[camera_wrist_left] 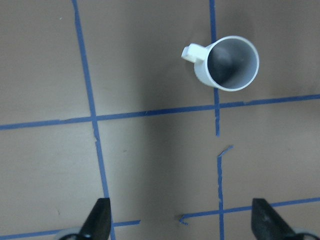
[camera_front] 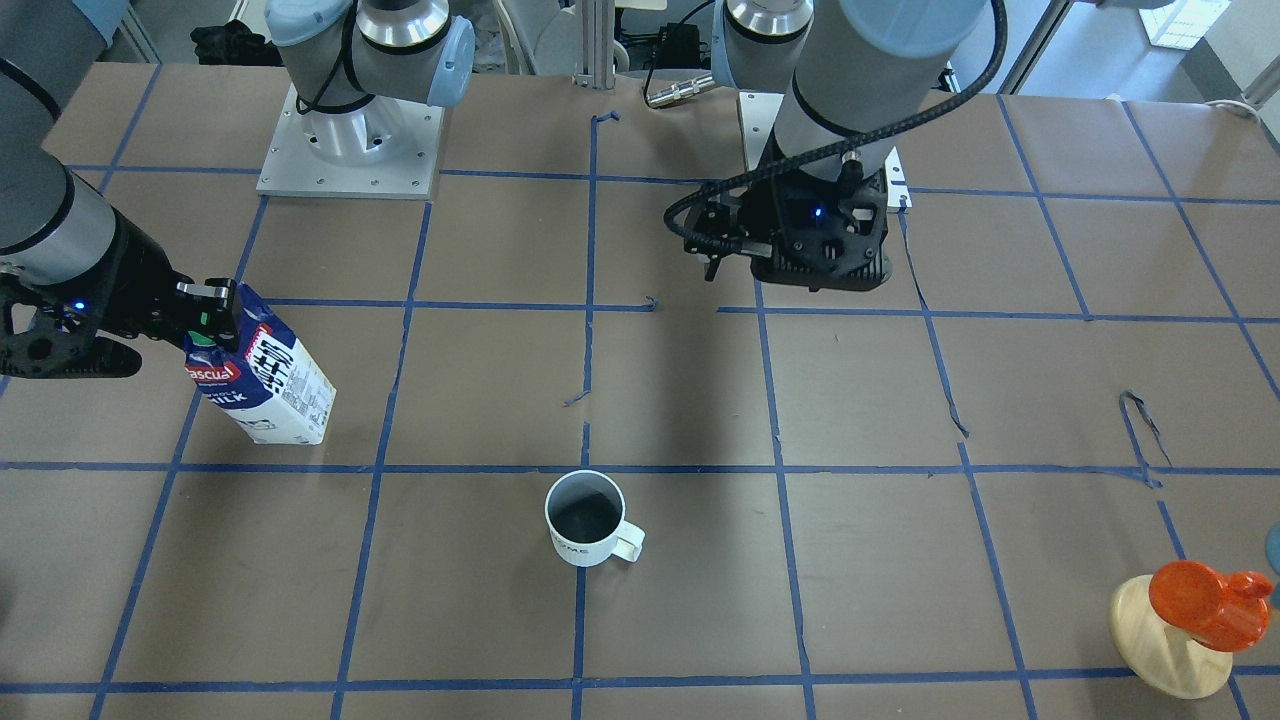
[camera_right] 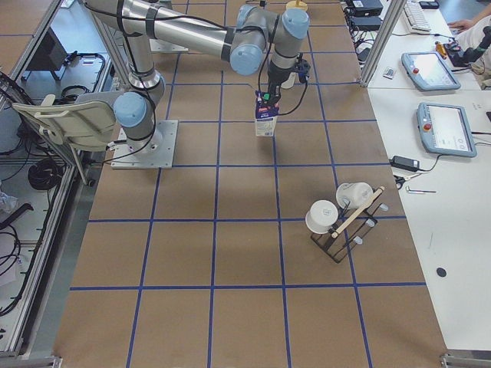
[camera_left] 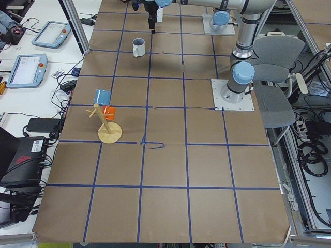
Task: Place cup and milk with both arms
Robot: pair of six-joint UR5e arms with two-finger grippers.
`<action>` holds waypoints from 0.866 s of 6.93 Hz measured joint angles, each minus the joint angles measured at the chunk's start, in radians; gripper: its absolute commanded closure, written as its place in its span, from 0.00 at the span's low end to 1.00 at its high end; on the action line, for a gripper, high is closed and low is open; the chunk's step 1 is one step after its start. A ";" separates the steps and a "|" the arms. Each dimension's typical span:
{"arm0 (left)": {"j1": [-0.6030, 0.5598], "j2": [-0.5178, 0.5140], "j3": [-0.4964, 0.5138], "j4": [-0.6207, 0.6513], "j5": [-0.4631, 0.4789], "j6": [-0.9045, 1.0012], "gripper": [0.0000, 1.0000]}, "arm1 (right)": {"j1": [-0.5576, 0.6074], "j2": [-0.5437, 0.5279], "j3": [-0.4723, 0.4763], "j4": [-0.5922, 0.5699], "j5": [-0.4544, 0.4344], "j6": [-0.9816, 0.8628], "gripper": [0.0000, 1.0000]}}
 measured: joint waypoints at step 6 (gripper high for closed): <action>0.140 0.091 -0.080 0.102 0.005 0.080 0.00 | 0.260 0.278 -0.331 -0.028 0.009 0.136 0.88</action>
